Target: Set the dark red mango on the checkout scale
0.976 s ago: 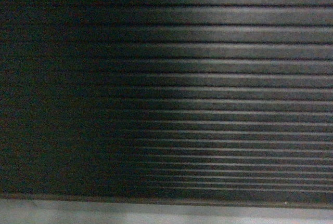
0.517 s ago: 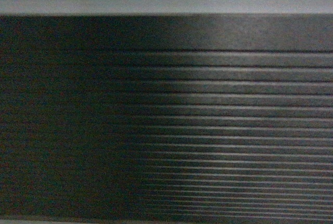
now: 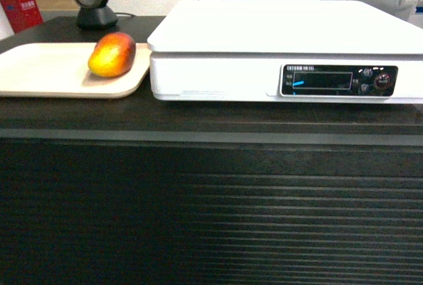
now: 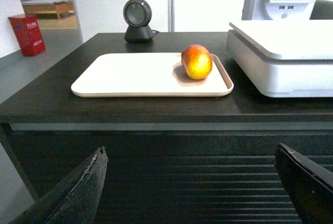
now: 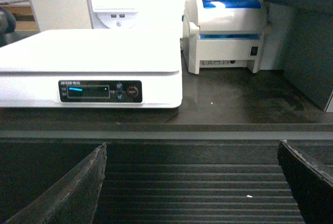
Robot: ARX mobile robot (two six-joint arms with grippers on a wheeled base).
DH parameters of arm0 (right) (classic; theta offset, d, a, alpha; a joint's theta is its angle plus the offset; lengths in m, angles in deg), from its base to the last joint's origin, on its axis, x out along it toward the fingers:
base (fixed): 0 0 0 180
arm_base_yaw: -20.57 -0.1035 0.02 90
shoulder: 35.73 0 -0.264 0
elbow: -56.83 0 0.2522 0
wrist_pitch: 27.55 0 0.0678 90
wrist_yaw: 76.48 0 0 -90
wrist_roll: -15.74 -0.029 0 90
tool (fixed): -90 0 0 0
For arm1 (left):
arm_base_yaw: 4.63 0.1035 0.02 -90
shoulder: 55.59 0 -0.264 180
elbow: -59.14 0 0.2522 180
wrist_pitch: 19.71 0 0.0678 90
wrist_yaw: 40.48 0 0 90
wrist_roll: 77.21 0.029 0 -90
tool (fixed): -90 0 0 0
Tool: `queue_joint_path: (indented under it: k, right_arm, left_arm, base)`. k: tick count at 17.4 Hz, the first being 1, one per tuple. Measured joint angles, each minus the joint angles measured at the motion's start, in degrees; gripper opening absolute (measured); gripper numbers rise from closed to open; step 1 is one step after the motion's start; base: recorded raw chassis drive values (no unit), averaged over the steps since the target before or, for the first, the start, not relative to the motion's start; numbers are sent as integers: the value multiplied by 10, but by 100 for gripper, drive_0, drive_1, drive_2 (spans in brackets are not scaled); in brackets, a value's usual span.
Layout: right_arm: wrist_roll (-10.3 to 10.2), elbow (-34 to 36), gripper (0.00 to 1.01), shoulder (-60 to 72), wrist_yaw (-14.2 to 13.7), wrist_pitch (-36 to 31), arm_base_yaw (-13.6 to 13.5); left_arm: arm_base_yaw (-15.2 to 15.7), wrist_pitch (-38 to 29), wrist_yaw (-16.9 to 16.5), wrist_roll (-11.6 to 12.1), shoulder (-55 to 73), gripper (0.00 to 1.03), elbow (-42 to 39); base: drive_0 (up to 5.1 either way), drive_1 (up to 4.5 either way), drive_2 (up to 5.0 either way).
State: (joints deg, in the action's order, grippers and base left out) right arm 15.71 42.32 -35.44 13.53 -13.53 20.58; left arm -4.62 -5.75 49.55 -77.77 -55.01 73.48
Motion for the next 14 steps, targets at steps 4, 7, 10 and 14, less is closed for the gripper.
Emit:
queue_joint_path:
  k: [4, 7, 10, 14]
  right_arm:
    - [1, 0, 98, 0, 0, -2, 0]
    - [1, 0, 98, 0, 0, -5, 0]
    - [1, 0, 98, 0, 0, -1, 0]
    - [1, 0, 98, 0, 0, 0, 0]
  left_arm:
    - [0, -1, 0, 0, 0, 98, 0]
    - [0, -5, 0, 0, 0, 98, 1]
    - [0, 0, 0, 0, 0, 98, 0]
    - [0, 0, 0, 0, 0, 98, 0]
  base:
    - [0, 0, 0]
    - [0, 0, 0]
    - [0, 0, 0]
    - [0, 0, 0]
